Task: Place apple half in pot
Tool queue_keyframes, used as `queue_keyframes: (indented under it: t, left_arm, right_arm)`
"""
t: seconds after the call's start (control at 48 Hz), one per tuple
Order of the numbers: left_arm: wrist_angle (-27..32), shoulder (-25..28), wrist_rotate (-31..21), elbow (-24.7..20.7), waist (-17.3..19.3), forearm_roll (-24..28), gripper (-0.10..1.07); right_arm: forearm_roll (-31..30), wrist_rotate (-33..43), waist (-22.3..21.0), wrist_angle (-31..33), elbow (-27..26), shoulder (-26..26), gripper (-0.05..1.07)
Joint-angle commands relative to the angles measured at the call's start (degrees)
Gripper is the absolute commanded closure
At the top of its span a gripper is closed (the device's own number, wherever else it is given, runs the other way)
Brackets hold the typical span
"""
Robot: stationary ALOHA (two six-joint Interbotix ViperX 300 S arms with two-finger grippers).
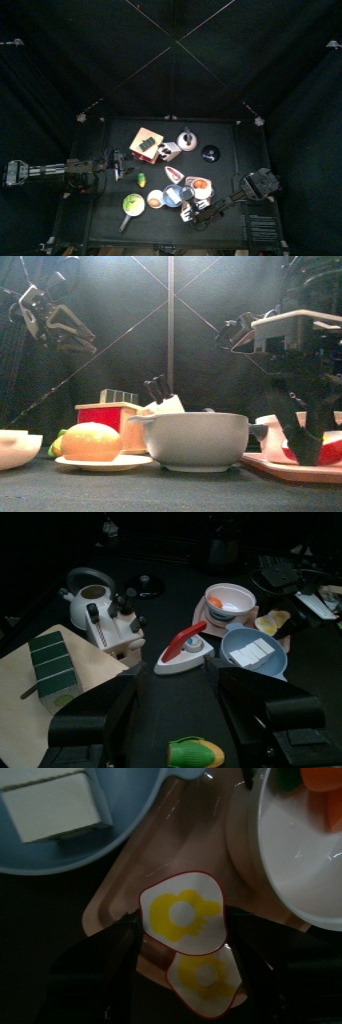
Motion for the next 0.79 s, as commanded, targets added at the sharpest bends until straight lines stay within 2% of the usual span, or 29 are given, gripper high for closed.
queue_keyframes:
  t: [0.0, 0.188, 0.333, 0.5, 0.771]
  left_arm:
    - [-0.18, 0.18, 0.00, -0.88, 0.09, 0.00, 0.11]
    - [-0.18, 0.18, 0.00, -0.88, 0.09, -0.26, 0.11]
    - [-0.18, 0.18, 0.00, -0.88, 0.09, -0.26, 0.11]
    - [-0.18, 0.18, 0.00, -0.70, 0.09, -0.26, 0.11]
    - [-0.18, 0.18, 0.00, -0.62, 0.18, -0.26, 0.11]
  right_arm:
    - [-0.88, 0.26, 0.79, 0.09, -2.20, -3.69, 0.27]
    - [-4.66, 0.88, 2.37, 1.23, -4.92, -6.24, 0.27]
    - [-7.38, 1.14, 2.46, 6.33, -6.06, -8.96, 0.27]
    - [-7.47, 1.23, 2.02, 13.01, -4.48, -11.60, 0.27]
    - [-6.24, 1.32, -0.35, 13.80, 0.70, -13.27, 0.26]
